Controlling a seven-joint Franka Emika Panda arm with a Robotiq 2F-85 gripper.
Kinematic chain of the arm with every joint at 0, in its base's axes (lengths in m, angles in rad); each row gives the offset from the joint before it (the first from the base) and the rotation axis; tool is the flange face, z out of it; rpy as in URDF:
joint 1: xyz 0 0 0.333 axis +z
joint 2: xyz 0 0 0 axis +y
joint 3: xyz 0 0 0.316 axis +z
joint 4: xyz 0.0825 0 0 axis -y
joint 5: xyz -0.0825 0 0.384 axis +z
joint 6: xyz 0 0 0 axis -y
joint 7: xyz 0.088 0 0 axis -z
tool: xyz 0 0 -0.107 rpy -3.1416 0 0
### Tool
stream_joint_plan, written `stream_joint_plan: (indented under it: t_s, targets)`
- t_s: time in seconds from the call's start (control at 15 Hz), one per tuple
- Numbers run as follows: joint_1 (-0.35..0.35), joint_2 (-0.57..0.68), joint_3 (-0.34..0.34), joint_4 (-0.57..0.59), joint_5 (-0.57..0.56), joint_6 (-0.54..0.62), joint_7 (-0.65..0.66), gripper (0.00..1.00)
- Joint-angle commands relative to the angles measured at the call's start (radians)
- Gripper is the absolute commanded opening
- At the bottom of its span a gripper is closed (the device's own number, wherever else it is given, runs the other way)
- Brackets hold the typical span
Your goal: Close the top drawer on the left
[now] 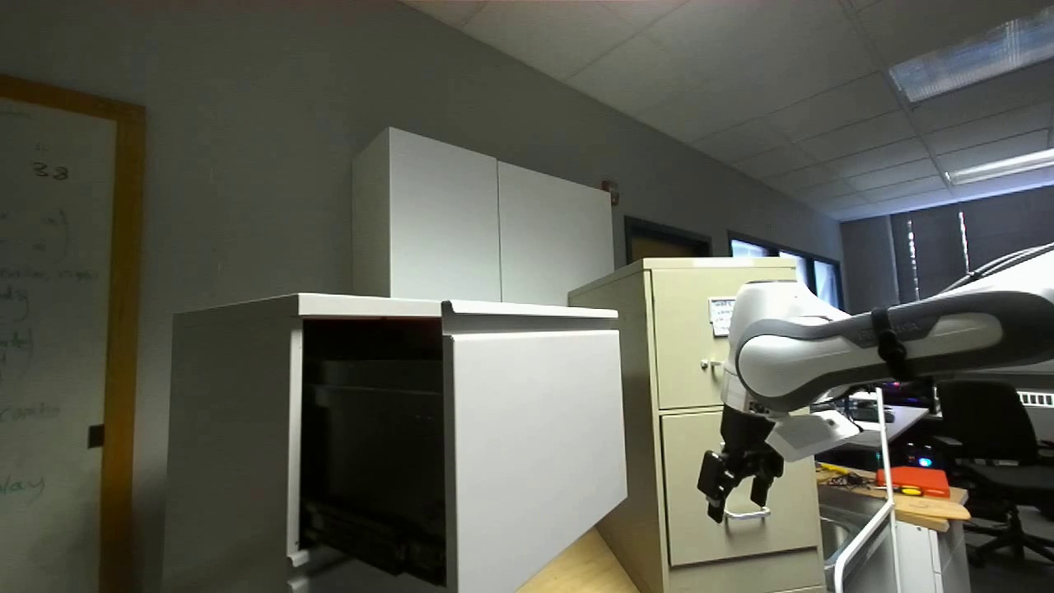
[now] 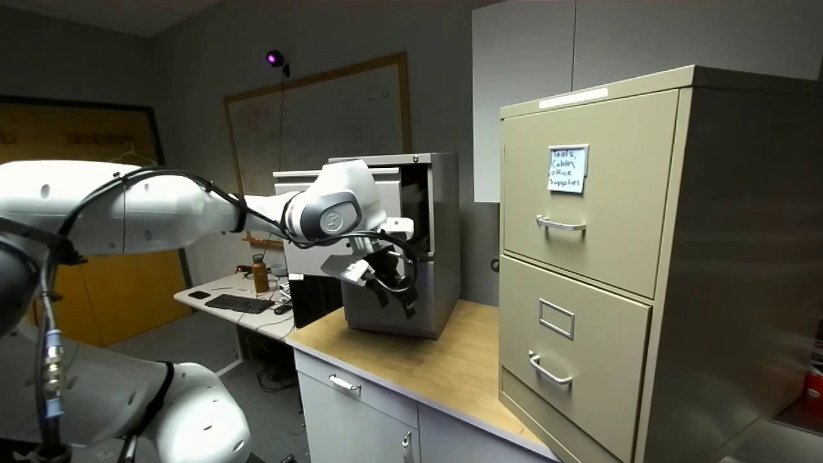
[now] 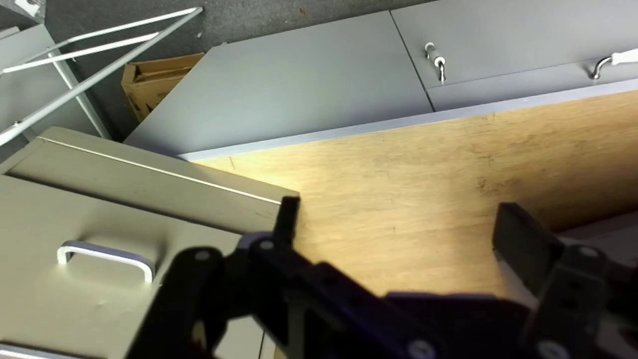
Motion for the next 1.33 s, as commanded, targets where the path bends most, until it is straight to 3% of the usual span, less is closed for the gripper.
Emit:
stream_joint_plan:
  t_s: [0.0, 0.07, 0.13, 0.2, 0.8, 1.0, 1.27]
  targets:
    - [0.020, 0.013, 0.034, 0.055, -0.010, 0.008, 0.024, 1.00]
    - [0.025, 0.010, 0.043, 0.066, -0.011, 0.010, 0.022, 1.00]
    - [0.032, 0.007, 0.053, 0.079, -0.010, 0.015, 0.026, 0.75]
    - [0.039, 0.005, 0.063, 0.093, -0.010, 0.019, 0.026, 0.75]
    - [0.163, 0.009, 0.099, 0.214, 0.041, 0.151, -0.004, 0.05]
    - [0.220, 0.030, 0.091, 0.241, 0.082, 0.209, -0.027, 0.00]
    - [0.295, 0.073, 0.077, 0.283, 0.150, 0.265, -0.071, 0.04]
